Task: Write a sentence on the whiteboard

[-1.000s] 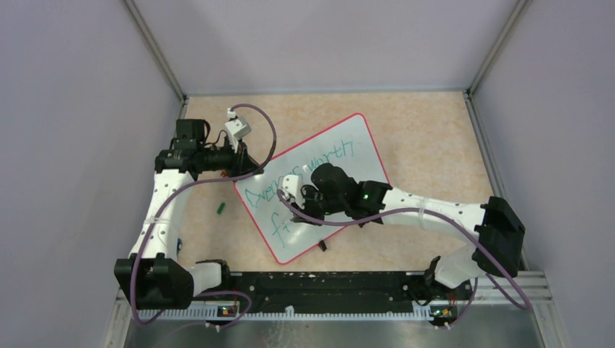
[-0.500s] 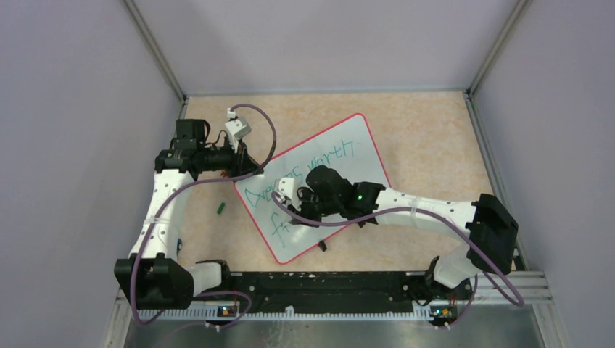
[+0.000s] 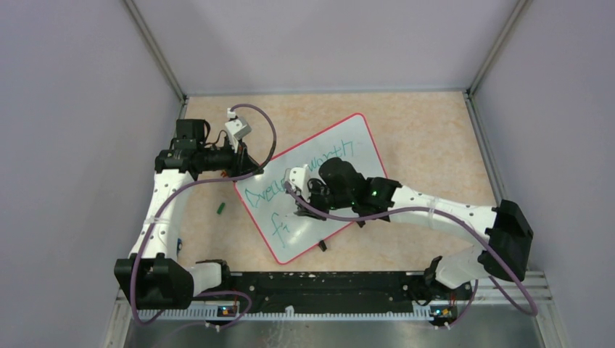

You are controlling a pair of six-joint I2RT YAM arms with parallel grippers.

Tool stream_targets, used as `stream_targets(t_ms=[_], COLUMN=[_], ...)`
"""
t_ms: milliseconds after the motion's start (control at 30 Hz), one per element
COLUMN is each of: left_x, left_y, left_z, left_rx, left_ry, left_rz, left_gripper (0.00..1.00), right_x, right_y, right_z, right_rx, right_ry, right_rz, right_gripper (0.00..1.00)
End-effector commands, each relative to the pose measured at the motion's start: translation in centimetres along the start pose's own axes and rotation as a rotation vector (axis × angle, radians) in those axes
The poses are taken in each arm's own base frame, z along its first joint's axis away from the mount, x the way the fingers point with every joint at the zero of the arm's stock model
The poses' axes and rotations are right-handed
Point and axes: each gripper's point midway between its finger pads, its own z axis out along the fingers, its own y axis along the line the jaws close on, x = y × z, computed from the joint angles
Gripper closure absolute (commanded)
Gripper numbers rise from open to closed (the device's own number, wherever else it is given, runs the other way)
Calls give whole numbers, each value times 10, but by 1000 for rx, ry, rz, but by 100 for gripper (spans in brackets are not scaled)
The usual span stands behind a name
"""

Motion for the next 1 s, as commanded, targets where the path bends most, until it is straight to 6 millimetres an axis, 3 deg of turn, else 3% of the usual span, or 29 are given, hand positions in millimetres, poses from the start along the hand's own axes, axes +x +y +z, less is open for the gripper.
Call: stream_targets(t_ms=[0,433,667,967], left_x=[-5,-7,-7,-7], left_y=[-4,-5,-5,-4], left_z=[-2,-3,-3,-3], left_rx=[5,3,1,1], left_ry=[-16,-19,-19,-18], left_rz=[37,42,44,44], left_gripper=[100,100,100,100], right_x=[4,14,7,11], right_y=[-1,-9,-16,-10], right_z=[-2,9,15,22], right_rx=[10,39,59,25], right_ry=[-4,29,23,34], right_rz=[8,9,6,9], right_gripper=[100,100,100,100])
